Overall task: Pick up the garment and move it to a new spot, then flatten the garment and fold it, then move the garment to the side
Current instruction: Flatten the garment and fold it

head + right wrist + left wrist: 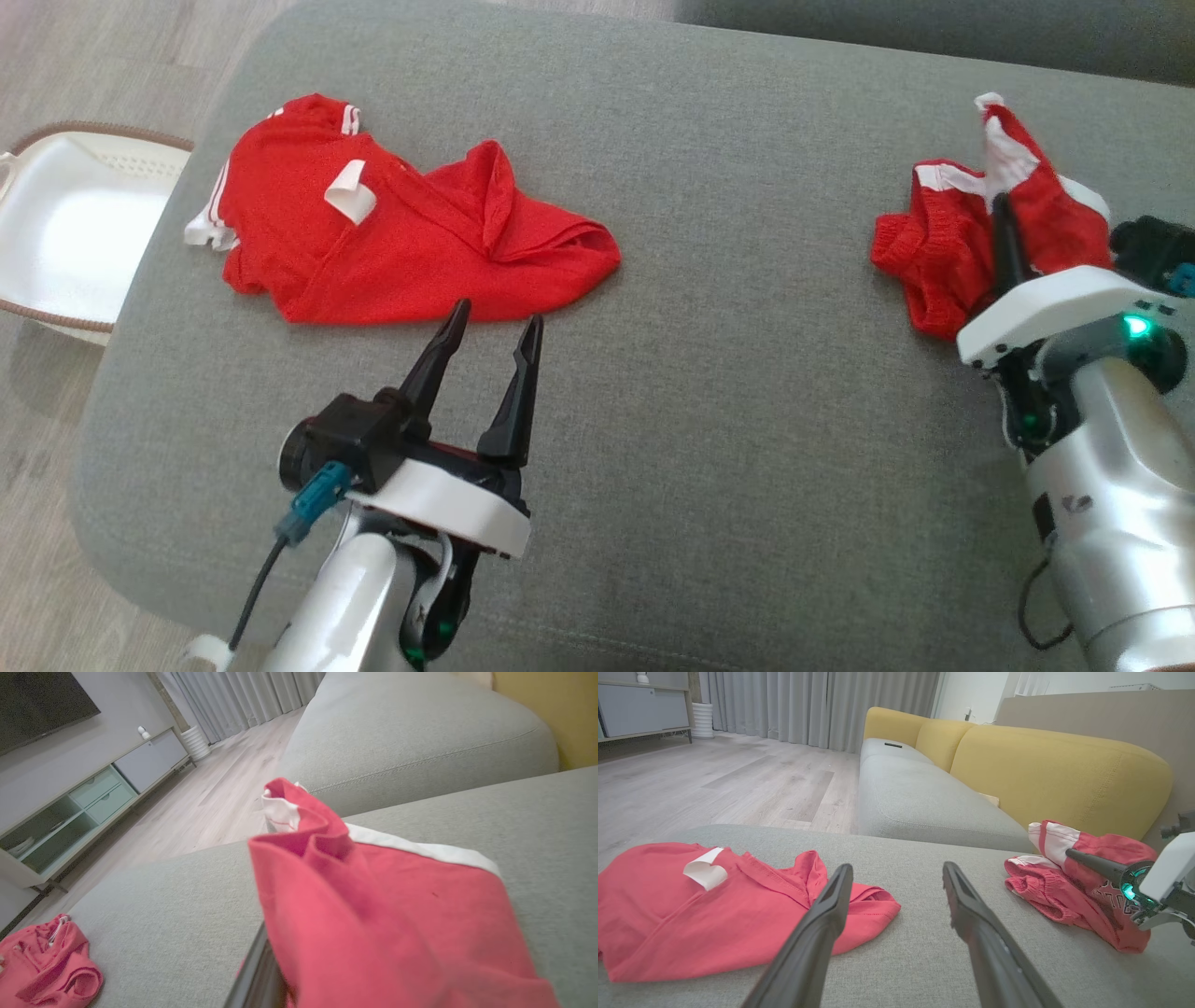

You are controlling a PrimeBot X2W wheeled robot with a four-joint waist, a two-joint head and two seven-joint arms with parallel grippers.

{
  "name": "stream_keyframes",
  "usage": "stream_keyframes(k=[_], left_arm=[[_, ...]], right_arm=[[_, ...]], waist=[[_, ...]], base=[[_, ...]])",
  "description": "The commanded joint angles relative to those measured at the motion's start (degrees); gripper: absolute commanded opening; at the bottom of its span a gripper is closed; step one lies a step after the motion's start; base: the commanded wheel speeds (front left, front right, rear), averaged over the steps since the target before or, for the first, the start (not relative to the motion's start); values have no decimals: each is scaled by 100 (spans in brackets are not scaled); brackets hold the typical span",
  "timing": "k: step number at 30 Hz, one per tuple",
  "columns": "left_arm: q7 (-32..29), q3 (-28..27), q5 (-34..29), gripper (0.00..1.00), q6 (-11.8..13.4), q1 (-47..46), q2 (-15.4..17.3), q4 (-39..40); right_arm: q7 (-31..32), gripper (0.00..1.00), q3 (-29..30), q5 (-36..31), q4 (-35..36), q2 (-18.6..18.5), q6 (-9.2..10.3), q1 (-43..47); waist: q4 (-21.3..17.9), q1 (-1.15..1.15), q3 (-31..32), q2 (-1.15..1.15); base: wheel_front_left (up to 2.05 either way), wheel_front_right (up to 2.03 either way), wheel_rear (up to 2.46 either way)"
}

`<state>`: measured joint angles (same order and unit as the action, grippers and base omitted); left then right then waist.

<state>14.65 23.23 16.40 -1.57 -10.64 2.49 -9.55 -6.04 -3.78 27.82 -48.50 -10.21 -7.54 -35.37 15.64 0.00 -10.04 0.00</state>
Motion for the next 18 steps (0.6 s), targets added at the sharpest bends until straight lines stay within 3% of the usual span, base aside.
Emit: stream_keyframes(k=[1,4,5,18], left_arm=[[35,-218,1,100,-4,-129,39,185],[35,-203,12,100,12,-129,39,177],[35,-201,19,100,20,-126,39,175],[35,-340,-14,100,31,-72,39,137]], right_arm=[[-36,0,-241,94,207,-6,5,-20],[-77,0,-511,247,185,27,5,12],[-98,100,-583,277,151,46,5,25],[21,100,-1717,738,16,620,5,186]], waist=[[3,0,-4,0],[2,0,3,0],[-5,0,9,0],[-326,0,207,0]], base=[[0,0,0],[0,0,0],[0,0,0],[0,0,0]])
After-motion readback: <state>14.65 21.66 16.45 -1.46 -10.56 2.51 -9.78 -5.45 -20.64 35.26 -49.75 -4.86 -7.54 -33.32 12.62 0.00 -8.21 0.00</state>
